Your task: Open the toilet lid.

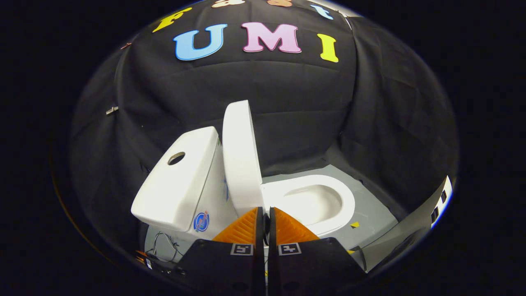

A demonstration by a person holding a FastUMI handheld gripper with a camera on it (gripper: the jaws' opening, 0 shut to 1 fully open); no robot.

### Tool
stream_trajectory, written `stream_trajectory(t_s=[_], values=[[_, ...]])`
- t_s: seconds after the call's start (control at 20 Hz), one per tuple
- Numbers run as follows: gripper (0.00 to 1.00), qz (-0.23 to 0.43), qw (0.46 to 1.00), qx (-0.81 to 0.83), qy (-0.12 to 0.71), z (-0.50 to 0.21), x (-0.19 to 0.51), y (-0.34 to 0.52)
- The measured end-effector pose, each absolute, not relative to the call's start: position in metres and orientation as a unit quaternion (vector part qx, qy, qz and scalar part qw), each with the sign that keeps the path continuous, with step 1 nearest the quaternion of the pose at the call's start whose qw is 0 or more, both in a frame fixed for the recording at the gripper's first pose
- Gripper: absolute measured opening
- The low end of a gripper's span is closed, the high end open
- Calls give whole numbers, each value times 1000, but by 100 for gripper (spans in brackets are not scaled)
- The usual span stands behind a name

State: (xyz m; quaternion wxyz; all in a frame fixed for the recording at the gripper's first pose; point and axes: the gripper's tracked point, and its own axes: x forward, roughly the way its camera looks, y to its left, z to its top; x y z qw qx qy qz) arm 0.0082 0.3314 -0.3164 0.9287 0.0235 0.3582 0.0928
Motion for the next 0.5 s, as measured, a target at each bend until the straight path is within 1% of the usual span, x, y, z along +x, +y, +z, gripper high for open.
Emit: stream_trajectory(t_s=[0.25,0.5], values=[[8,119,933,-12,341,-316,-4,373],[8,109,940,-61,316,-318,-10,388]])
